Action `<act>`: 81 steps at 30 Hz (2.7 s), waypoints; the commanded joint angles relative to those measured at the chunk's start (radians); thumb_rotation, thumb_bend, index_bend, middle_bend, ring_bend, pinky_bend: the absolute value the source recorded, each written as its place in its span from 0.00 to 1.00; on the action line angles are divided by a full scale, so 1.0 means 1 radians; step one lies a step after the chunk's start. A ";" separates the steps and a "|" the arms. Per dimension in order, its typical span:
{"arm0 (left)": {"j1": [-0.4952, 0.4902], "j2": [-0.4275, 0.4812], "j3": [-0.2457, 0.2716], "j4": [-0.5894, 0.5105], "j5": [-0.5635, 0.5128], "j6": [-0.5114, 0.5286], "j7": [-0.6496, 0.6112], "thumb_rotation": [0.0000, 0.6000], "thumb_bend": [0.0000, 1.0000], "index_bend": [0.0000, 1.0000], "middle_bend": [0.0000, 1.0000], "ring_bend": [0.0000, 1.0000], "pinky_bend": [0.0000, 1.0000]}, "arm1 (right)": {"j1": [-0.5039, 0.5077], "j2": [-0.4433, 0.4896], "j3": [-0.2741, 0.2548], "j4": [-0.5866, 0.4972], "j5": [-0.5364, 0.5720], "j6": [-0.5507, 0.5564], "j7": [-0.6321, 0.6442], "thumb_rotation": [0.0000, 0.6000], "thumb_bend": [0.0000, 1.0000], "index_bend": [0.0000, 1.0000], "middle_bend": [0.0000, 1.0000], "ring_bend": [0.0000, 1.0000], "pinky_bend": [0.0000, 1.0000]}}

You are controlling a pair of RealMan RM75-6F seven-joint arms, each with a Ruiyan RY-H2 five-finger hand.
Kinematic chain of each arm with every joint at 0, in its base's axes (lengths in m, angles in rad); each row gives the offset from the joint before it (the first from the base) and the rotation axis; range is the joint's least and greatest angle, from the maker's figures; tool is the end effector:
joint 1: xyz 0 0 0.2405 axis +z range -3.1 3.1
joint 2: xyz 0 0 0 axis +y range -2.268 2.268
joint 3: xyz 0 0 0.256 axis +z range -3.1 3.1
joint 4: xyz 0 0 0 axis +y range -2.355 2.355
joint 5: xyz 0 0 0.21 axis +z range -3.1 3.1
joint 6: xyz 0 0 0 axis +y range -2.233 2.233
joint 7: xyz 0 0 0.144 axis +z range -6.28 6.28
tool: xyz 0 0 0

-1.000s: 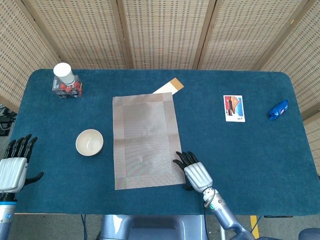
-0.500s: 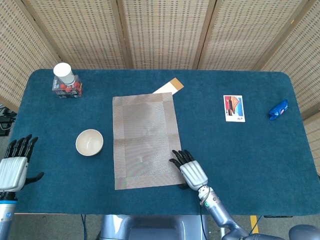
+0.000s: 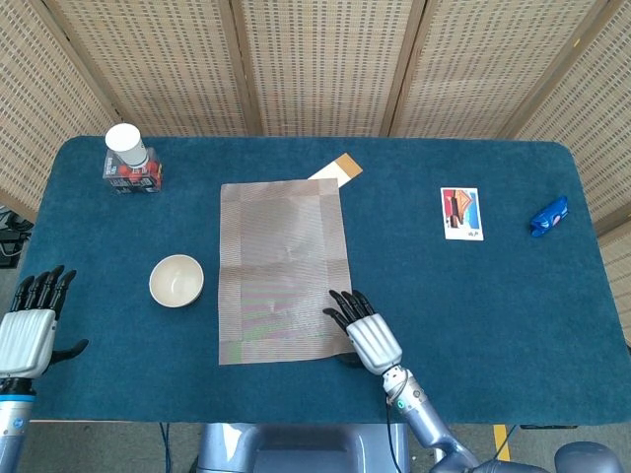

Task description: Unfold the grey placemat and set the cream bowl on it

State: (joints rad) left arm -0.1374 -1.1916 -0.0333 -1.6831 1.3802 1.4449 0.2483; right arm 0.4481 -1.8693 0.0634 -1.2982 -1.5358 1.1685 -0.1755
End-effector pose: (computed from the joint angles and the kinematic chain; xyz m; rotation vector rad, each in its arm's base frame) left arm -0.2990 0.1906 0.1269 -1.4071 -0.8949 -0.7669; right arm -0.1566 -0.2398 -0.0927 1.8470 -1.0323 1.1833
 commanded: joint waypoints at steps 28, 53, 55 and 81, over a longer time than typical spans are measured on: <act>0.003 -0.001 -0.011 -0.007 -0.007 -0.017 -0.010 1.00 0.11 0.02 0.00 0.00 0.00 | 0.011 -0.086 0.005 0.120 0.008 0.042 0.024 1.00 0.31 0.59 0.07 0.00 0.00; 0.003 -0.007 -0.018 -0.002 -0.014 -0.026 -0.016 1.00 0.11 0.03 0.00 0.00 0.00 | -0.002 -0.080 -0.003 0.090 0.010 0.065 0.014 1.00 0.55 0.71 0.13 0.00 0.00; 0.002 -0.009 -0.019 0.000 -0.016 -0.027 -0.012 1.00 0.11 0.03 0.00 0.00 0.00 | -0.007 -0.070 -0.007 0.071 0.003 0.077 0.014 1.00 0.55 0.72 0.13 0.00 0.00; 0.002 -0.022 -0.012 -0.005 -0.001 -0.023 0.030 1.00 0.11 0.03 0.00 0.00 0.00 | -0.112 0.266 -0.052 -0.210 -0.006 0.182 0.100 1.00 0.55 0.73 0.14 0.00 0.00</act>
State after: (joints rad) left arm -0.1350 -1.2119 -0.0468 -1.6865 1.3771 1.4221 0.2757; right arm 0.3580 -1.6531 0.0190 -1.4698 -1.5374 1.3259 -0.1012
